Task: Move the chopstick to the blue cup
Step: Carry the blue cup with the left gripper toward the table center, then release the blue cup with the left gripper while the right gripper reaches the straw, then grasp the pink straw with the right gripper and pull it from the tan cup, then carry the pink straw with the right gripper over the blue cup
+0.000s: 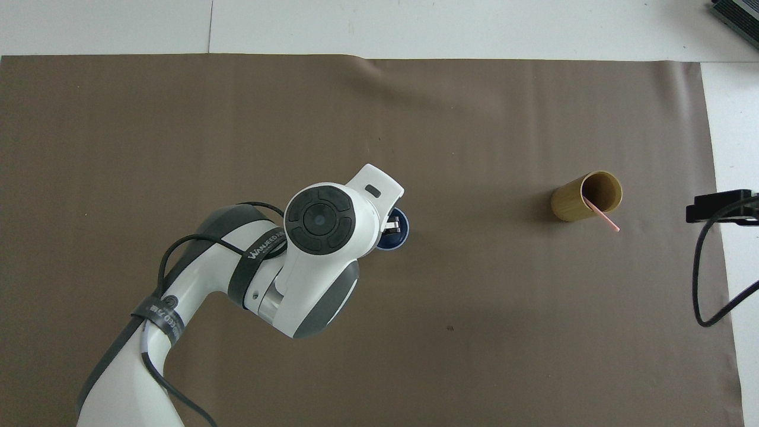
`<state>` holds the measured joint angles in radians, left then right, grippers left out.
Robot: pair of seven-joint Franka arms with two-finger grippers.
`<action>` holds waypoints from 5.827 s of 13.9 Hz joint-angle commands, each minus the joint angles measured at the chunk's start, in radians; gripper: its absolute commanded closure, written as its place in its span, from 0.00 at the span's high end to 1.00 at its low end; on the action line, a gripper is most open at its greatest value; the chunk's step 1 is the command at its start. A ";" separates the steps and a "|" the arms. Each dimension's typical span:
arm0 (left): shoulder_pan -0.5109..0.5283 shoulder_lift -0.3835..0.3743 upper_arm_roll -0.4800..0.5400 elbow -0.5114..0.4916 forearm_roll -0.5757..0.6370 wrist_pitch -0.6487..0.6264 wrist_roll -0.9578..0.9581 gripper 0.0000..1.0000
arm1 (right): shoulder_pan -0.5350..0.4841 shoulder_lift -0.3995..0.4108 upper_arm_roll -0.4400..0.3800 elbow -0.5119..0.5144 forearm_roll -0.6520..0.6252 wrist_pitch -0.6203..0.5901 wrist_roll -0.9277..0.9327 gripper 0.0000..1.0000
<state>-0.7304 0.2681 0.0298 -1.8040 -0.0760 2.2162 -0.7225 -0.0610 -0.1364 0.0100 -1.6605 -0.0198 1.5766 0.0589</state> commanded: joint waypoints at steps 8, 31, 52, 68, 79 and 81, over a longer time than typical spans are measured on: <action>-0.050 0.120 0.021 0.097 0.050 0.022 -0.032 1.00 | 0.001 -0.005 0.011 -0.065 0.018 0.022 0.015 1.00; 0.552 -0.300 0.042 0.272 0.047 -0.710 0.839 1.00 | -0.002 0.204 0.008 -0.255 0.069 0.240 -0.042 0.64; 0.599 -0.317 0.036 0.270 0.067 -0.759 0.862 1.00 | -0.005 0.144 0.002 -0.048 0.072 -0.041 -0.031 0.00; 0.599 -0.317 0.036 0.270 0.067 -0.759 0.862 1.00 | 0.012 0.046 0.019 0.094 0.169 -0.376 0.110 0.00; 0.599 -0.317 0.036 0.270 0.067 -0.759 0.862 1.00 | 0.136 0.040 0.048 0.087 0.366 -0.296 0.518 0.00; 0.599 -0.317 0.036 0.270 0.067 -0.759 0.862 1.00 | 0.151 0.041 0.056 0.081 0.428 -0.239 0.606 0.00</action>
<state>-0.1471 -0.0410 0.0771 -1.5377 -0.0256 1.4709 0.1326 0.0896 -0.0837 0.0624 -1.5691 0.3569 1.2997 0.6014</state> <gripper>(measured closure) 0.000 0.916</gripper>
